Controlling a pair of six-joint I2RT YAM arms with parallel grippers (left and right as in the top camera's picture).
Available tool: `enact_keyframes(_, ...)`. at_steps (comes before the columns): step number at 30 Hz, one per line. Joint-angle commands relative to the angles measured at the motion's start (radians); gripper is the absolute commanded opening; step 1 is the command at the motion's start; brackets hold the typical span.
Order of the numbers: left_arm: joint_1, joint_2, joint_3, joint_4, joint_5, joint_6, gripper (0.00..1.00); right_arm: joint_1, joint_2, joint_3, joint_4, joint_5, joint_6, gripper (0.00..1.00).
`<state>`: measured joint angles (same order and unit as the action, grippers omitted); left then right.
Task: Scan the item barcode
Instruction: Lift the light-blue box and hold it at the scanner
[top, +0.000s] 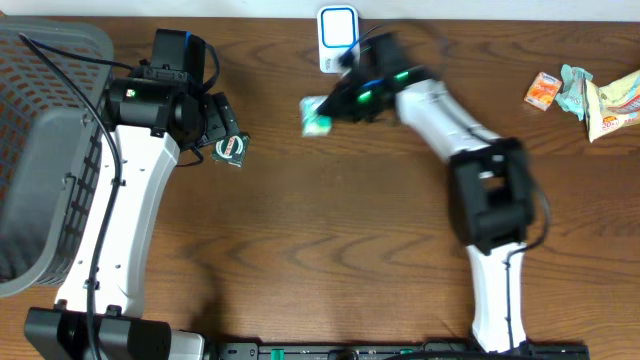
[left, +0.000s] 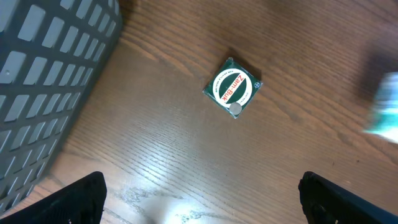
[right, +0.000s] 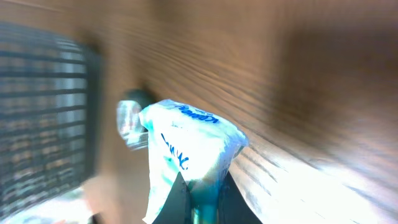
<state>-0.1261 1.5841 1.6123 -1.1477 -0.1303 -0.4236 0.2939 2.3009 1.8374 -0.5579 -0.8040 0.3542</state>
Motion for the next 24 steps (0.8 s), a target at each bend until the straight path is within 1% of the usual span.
enact_keyframes(1, 0.002, 0.003, 0.009, -0.003, -0.009, -0.012, 0.98, -0.121, -0.061, 0.0, -0.004, -0.405, -0.213, 0.01)
enact_keyframes(2, 0.002, 0.003, 0.009, -0.003, -0.009, -0.012, 0.98, -0.16, -0.06, 0.0, -0.008, -0.506, -0.257, 0.01)
enact_keyframes(4, 0.002, 0.003, 0.009, -0.003, -0.009, -0.012, 0.98, -0.207, -0.06, 0.0, -0.01, -0.617, -0.306, 0.01)
enact_keyframes(8, 0.002, 0.003, 0.009, -0.003, -0.009, -0.012, 0.98, -0.273, -0.06, 0.0, -0.006, -0.75, -0.365, 0.01)
enact_keyframes(13, 0.002, 0.003, 0.009, -0.003, -0.009, -0.012, 0.98, -0.293, -0.06, 0.0, -0.003, -0.758, -0.37, 0.01)
enact_keyframes(24, 0.002, 0.003, 0.009, -0.003, -0.009, -0.012, 0.98, -0.237, -0.06, 0.0, 0.016, -0.758, -0.37, 0.01)
